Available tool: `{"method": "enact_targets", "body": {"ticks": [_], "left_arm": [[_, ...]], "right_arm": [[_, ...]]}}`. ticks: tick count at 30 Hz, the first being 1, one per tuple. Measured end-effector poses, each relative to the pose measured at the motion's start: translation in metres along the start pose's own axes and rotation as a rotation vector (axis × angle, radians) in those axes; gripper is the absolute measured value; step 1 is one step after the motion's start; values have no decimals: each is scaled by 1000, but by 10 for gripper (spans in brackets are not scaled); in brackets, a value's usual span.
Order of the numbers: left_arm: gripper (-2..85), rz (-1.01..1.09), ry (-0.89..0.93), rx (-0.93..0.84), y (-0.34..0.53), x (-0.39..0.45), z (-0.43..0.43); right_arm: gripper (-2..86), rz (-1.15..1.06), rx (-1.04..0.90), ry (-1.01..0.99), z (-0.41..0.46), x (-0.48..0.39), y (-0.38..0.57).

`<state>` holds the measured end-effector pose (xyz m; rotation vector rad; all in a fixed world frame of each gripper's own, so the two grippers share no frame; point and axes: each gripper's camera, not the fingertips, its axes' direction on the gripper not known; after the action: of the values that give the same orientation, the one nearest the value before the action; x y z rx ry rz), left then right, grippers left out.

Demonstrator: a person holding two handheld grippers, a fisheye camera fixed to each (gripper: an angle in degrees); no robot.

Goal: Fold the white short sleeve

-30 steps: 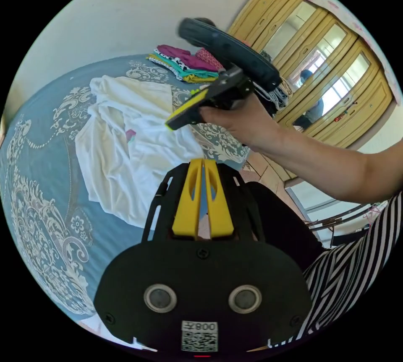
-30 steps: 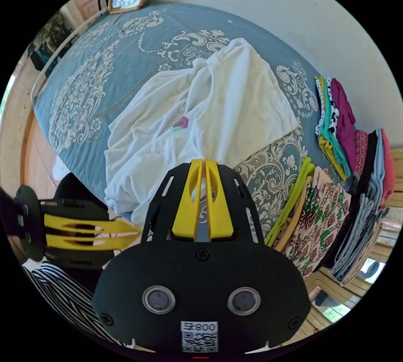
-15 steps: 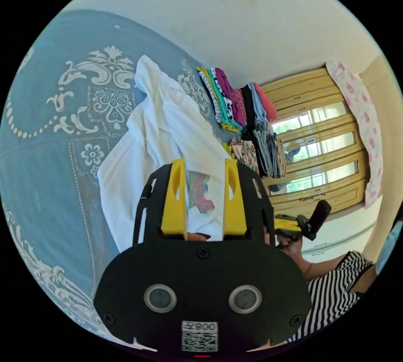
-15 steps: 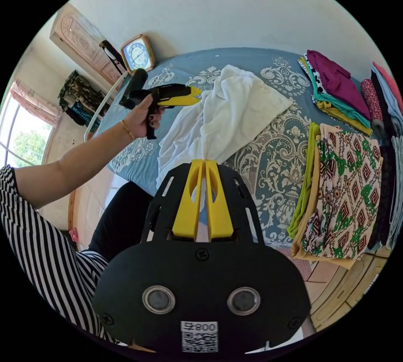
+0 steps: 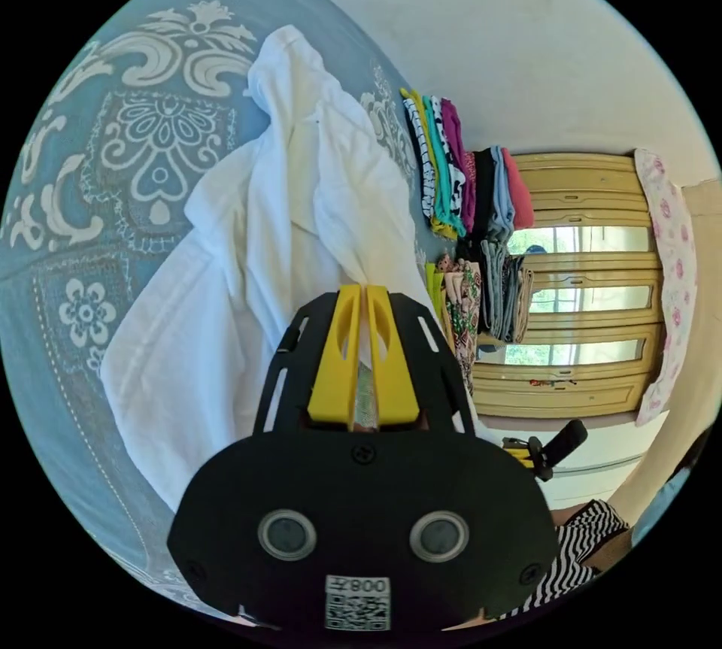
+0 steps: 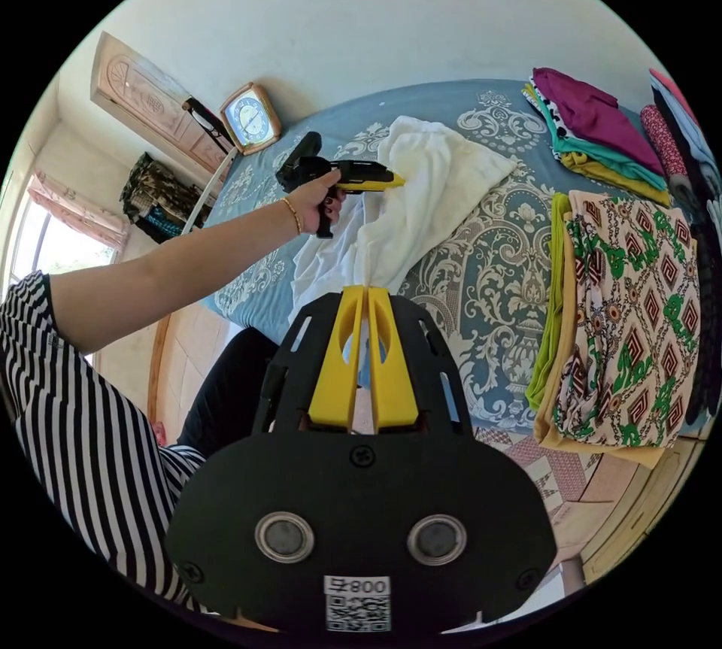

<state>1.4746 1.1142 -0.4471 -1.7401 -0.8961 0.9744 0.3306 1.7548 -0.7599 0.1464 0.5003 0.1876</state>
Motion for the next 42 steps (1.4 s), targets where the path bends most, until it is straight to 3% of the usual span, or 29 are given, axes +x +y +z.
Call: {"method": "enact_targets", "body": {"ticks": [8, 13, 21, 27, 33, 42], "left_arm": [[11, 118, 215, 257, 98, 94, -121], [9, 250, 282, 426, 188, 175, -213], [9, 669, 135, 645, 365, 367, -345], [10, 966, -36, 810, 494, 481, -398], [11, 1078, -97, 864, 589, 536, -431], [13, 1100, -96, 790, 644, 565, -466]], "right_arm": [[5, -26, 64, -6, -49, -50, 44], [6, -141, 175, 36, -110, -128, 77], [5, -380, 453, 139, -242, -267, 146], [4, -529, 665, 233, -330, -368, 211], [4, -615, 786, 254, -378, -433, 265], [5, -689, 895, 261, -407, -472, 289]]}}
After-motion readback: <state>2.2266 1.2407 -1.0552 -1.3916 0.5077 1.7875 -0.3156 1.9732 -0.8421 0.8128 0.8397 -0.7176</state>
